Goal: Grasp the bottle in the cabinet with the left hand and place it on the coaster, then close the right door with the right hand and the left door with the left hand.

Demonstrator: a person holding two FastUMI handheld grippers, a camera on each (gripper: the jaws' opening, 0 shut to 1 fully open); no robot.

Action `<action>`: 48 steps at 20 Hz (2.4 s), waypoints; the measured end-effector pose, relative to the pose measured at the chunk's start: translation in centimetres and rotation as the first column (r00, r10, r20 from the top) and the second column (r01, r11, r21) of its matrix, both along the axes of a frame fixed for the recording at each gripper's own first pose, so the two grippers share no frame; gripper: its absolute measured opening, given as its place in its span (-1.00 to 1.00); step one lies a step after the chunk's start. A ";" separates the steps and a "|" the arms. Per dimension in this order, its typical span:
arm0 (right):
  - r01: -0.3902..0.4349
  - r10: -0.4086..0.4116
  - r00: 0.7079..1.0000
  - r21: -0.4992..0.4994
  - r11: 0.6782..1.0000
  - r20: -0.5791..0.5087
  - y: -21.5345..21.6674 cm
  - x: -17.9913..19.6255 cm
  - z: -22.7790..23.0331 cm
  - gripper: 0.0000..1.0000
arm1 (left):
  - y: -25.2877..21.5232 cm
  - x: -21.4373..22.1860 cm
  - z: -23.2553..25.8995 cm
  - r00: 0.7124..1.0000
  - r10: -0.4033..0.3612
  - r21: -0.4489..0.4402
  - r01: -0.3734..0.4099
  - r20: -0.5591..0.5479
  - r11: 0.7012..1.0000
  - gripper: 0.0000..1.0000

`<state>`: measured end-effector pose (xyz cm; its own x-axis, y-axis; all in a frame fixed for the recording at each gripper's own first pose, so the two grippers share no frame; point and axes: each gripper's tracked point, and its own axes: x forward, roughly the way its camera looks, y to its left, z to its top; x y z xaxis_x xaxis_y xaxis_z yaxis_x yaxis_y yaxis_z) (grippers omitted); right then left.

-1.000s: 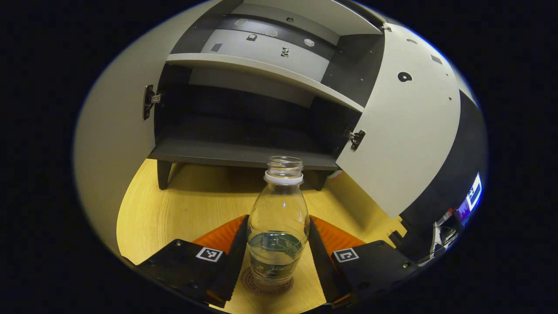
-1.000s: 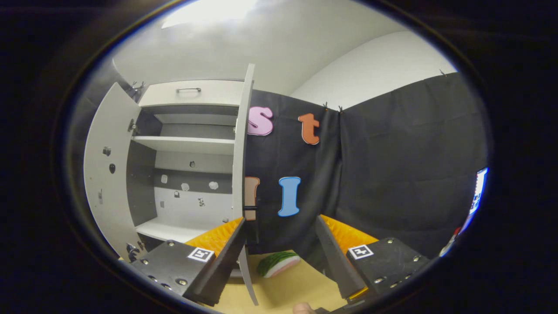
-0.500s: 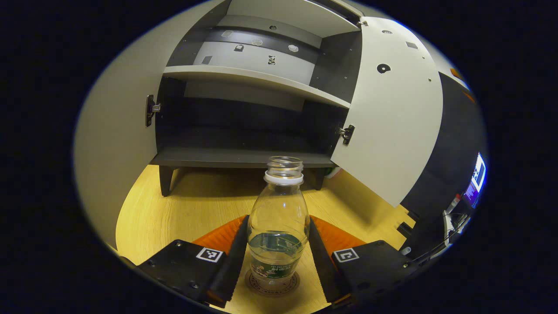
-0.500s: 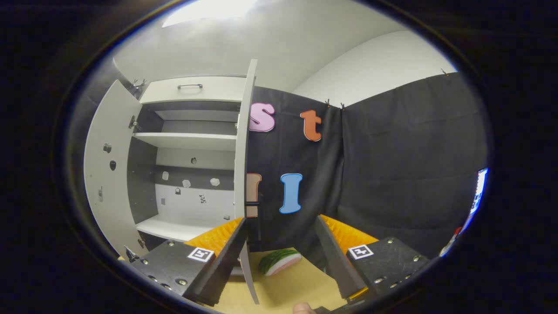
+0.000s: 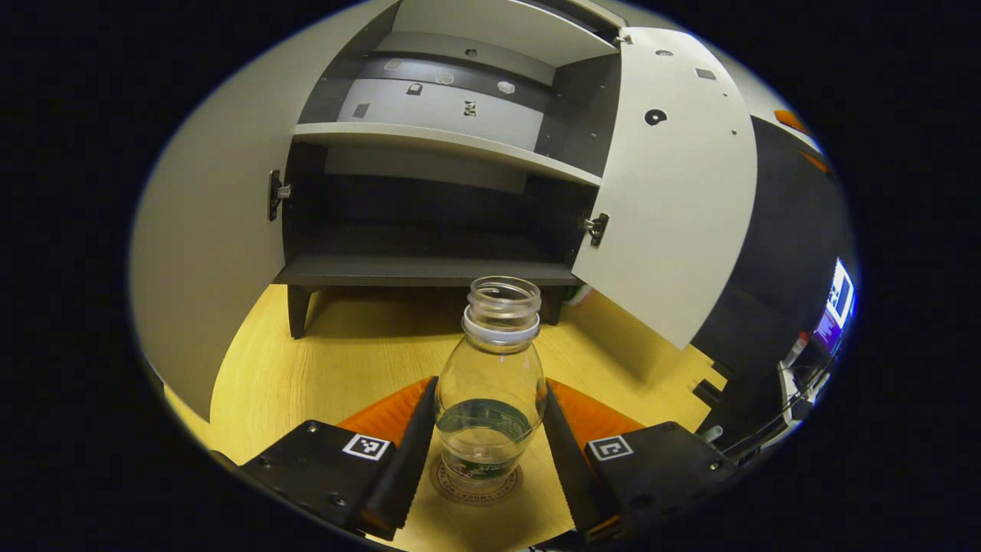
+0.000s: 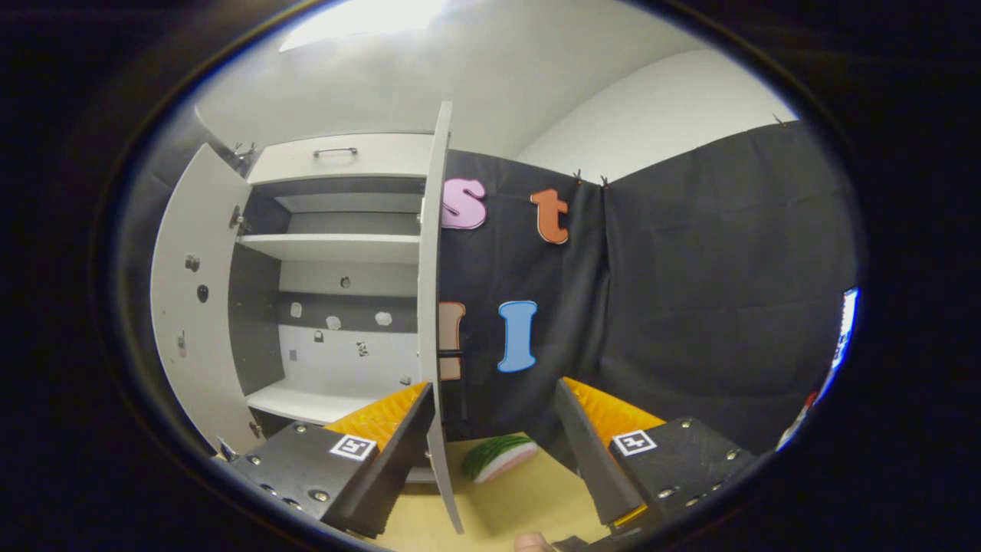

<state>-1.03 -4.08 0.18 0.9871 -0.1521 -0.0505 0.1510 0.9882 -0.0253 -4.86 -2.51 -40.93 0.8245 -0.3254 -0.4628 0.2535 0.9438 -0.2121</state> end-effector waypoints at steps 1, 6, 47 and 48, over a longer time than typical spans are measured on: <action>-0.001 0.001 1.000 0.002 1.000 0.000 0.0 0.0 -0.1 0.93 | 0.0 -0.2 0.0 1.000 -0.003 0.003 0.003 -0.004 1.000 0.58; -0.007 0.007 1.000 0.012 1.000 -0.003 0.2 0.1 -0.4 0.93 | 0.0 -1.2 0.0 1.000 -0.018 0.026 0.019 -0.019 0.999 0.58; -0.042 0.044 0.999 0.086 0.995 -0.014 1.0 1.4 -2.7 0.93 | -1.0 -1.1 6.3 0.998 -0.024 0.055 0.021 0.056 0.998 0.88; -0.044 0.045 0.999 0.086 0.995 -0.014 1.0 1.5 -2.7 0.93 | -1.1 -1.1 7.4 0.997 -0.021 0.054 0.017 0.075 0.998 0.88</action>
<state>0.42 -3.05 -2.54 0.9917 -0.1023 -0.0773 0.1069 0.9926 0.0576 -5.96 -3.56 -33.54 0.8515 -0.3181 -0.4168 0.2849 0.9480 -0.1415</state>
